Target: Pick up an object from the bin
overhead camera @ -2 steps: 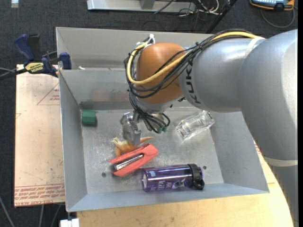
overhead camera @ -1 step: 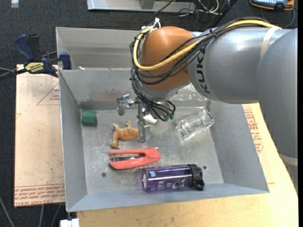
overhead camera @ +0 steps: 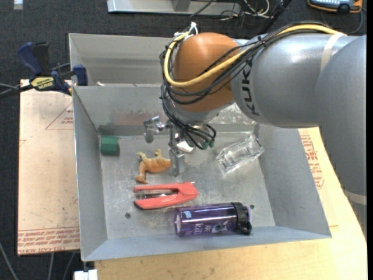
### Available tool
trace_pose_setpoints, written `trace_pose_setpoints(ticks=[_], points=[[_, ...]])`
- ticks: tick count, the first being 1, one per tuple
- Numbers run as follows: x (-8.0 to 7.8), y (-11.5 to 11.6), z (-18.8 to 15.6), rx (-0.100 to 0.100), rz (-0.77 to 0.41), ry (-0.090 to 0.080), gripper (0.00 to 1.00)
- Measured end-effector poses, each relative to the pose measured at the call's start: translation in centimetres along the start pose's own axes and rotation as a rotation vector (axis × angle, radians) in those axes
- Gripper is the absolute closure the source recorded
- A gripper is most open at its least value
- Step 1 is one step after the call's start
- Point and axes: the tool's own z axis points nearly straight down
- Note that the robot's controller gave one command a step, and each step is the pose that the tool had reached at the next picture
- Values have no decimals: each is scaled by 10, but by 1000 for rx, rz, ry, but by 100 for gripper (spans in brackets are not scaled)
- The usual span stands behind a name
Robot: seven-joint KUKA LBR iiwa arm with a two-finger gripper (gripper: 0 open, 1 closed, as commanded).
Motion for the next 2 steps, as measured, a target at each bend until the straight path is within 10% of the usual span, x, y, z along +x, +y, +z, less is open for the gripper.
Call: trace_pose_setpoints(ticks=[2], points=[[-16,-20,74,3,-203,-10,0]])
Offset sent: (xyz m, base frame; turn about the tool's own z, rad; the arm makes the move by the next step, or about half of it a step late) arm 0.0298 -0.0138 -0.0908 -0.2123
